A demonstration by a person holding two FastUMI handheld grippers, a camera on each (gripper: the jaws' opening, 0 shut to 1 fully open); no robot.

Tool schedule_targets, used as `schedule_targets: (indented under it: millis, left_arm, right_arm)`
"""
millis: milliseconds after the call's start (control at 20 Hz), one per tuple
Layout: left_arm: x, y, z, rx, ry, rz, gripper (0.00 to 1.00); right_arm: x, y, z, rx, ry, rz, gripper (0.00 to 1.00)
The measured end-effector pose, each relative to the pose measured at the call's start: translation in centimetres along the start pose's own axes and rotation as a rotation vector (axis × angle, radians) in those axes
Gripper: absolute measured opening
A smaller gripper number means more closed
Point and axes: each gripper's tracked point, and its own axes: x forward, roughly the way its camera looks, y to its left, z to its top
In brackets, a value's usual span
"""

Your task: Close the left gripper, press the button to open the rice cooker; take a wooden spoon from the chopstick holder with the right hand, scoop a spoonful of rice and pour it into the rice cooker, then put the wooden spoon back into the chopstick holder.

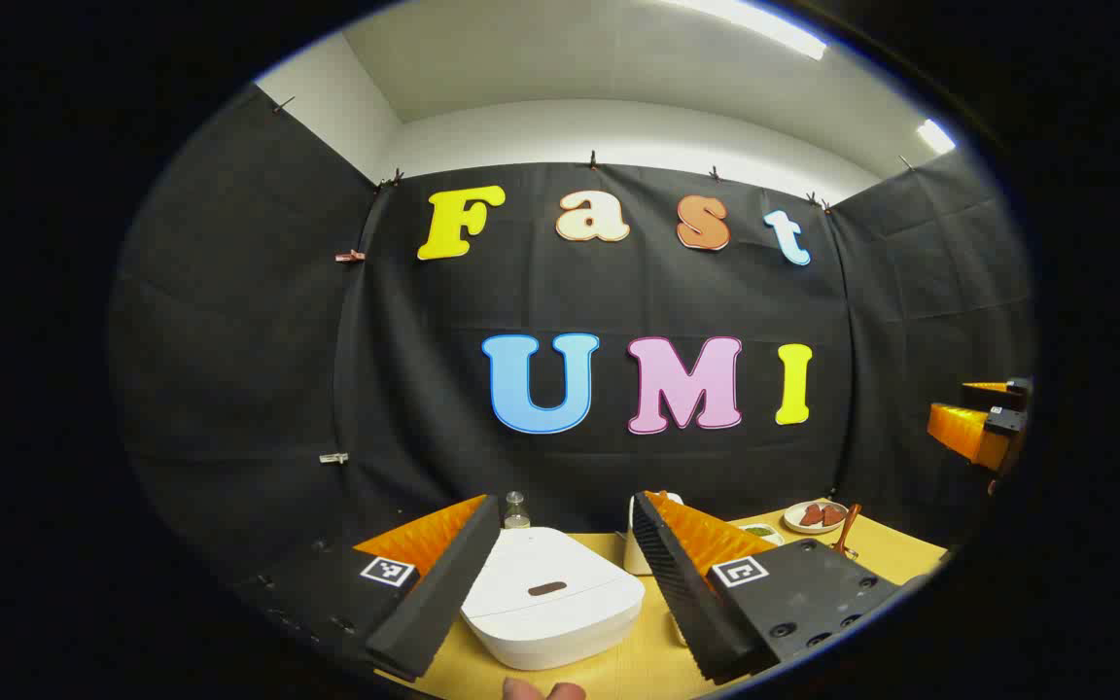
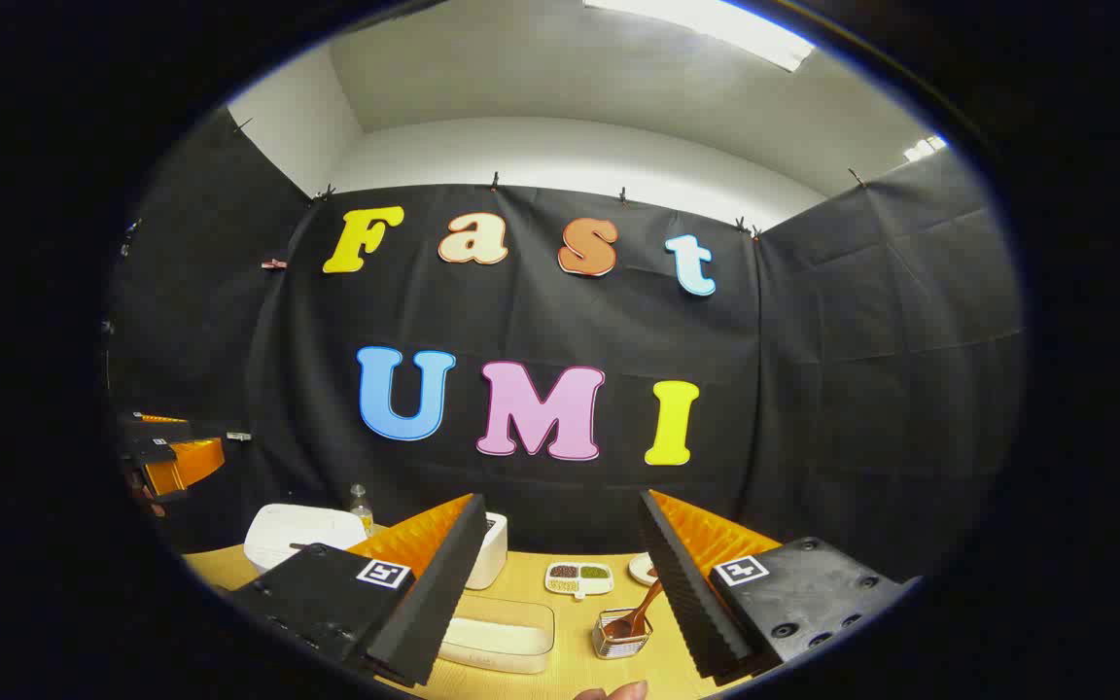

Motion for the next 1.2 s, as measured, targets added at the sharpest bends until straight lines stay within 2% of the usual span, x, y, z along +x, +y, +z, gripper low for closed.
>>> schedule_targets:
  millis: [700,950,1000,1050,1100,1150,1200]
  left_arm:
    - [0.0,0.4,-0.2,0.003,0.0,-0.009,0.95]
    - [0.8,-0.5,-1.1,0.0,0.044,-0.097,0.96]
    - [1.1,-0.8,-1.3,0.003,0.063,-0.13,0.71]
    - [1.2,-1.4,-1.7,0.004,0.081,-0.172,0.7]
    - [1.2,-2.0,-1.9,0.001,0.095,-0.218,0.46]
    - [1.5,-2.0,-2.1,0.0,0.102,-0.247,0.41]
    - [1.8,-1.8,-2.3,0.002,0.11,-0.27,0.29]
  right_arm:
    - [0.0,1.0,-0.5,0.001,0.049,0.005,0.97]
    - [0.2,1.0,-0.4,0.0,0.053,0.002,0.97]
    - [0.2,0.9,-0.3,-0.002,0.053,0.001,0.97]
    - [0.2,0.9,-0.2,-0.005,0.051,-0.001,0.97]
    - [0.2,0.9,-0.1,-0.008,0.048,-0.003,0.97]
    - [0.2,0.9,-0.1,-0.009,0.048,-0.006,0.97]
    - [0.2,0.9,0.0,-0.009,0.05,-0.007,0.97]
